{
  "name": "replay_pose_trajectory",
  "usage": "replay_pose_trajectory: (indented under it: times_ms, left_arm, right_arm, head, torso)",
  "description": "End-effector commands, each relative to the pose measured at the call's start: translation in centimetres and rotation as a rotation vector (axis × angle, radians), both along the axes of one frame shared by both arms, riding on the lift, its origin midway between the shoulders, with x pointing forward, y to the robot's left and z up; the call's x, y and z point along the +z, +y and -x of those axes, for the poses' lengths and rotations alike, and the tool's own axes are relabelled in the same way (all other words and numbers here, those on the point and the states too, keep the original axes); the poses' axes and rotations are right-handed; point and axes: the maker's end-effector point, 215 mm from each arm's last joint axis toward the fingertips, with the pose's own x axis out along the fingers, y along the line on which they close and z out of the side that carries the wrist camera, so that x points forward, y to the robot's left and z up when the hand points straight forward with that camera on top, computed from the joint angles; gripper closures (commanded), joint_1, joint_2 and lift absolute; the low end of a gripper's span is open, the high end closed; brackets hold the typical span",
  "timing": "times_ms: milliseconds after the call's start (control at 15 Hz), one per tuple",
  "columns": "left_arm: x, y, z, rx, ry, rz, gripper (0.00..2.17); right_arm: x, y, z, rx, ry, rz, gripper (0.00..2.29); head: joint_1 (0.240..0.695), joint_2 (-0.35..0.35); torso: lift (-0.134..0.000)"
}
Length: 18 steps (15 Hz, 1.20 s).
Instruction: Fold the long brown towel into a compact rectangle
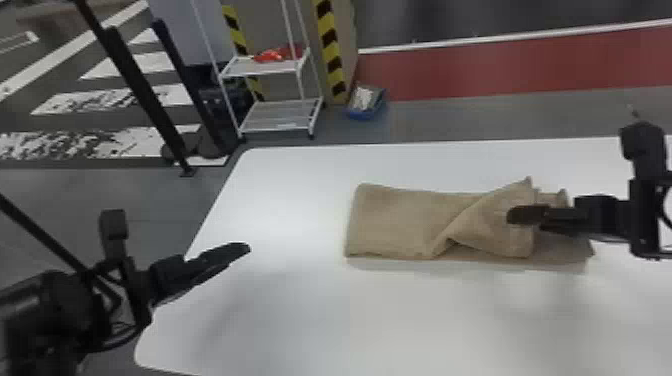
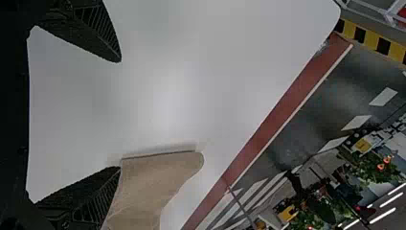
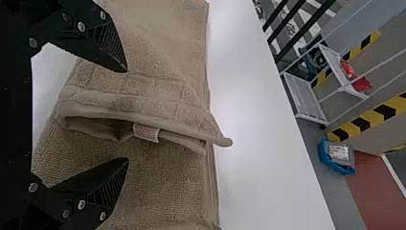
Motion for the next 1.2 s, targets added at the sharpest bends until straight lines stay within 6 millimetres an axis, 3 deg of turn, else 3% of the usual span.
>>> replay_pose_trajectory:
  times_ms: [0,267,733,800,867,1133]
  left_arm:
    - [0.0,-0.1,0.0,-0.002,-0.001,0.002,0.09]
    - [-0.3,-0.1,0.4,-0.001,0.006,0.002,0.09]
    - [-0.7,0.0,0.4,0.003,0.005,0.007,0.09]
    - [-0.7,0.0,0.3,0.002,0.004,0.006,0.09]
    - [-0.8,0.1,0.3,0.003,0.001,0.003,0.09]
    - [-0.6,0.4,0.1,0.002,-0.011,-0.005,0.08]
  right_arm:
    - [-0.4,0.5,-0.1,0.017,-0.004,0.023,0.27]
    - [-0.8,1.7,-0.2,0.047,-0.014,0.039,0.31]
    - [0.0,2.2,0.6,0.058,-0.015,0.002,0.85]
    - [0.3,2.0,0.5,0.053,-0.019,-0.007,0.86]
    - [0.8,1.5,0.4,0.037,-0.02,-0.018,1.0]
    - [2.7,-0.8,-0.5,-0.013,-0.036,-0.049,1.0]
  head:
    - [0.695,0.274]
    - [0.695,0.283]
    - [0.695,0.299]
    - [0.695,0.3]
    - [0.695,0.3]
    - [0.695,0.288]
  torso:
    - [-0.124]
    - [-0.124]
    - [-0.124]
    - [-0.124]
    - [-0.124]
    - [-0.124]
